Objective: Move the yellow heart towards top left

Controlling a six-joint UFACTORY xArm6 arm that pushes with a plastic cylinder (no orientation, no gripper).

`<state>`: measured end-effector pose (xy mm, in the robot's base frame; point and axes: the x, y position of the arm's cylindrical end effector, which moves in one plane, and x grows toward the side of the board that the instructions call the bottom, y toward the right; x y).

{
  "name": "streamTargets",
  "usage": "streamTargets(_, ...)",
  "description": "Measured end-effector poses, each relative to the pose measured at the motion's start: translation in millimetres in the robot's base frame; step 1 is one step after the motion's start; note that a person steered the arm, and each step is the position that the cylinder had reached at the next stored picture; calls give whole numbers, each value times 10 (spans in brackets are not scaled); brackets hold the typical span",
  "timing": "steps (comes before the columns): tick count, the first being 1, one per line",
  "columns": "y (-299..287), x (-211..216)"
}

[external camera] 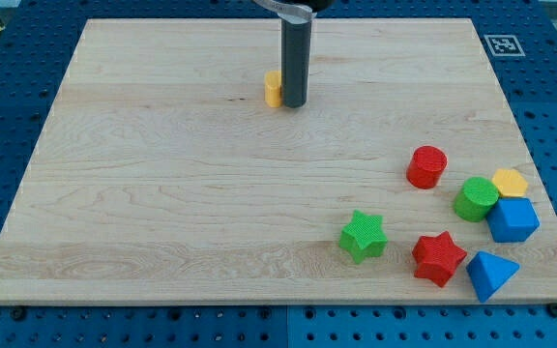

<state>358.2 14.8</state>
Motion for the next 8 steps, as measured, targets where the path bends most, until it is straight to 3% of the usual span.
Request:
streamTargets(4,-1162,-185)
streamTargets(8,-802,-228)
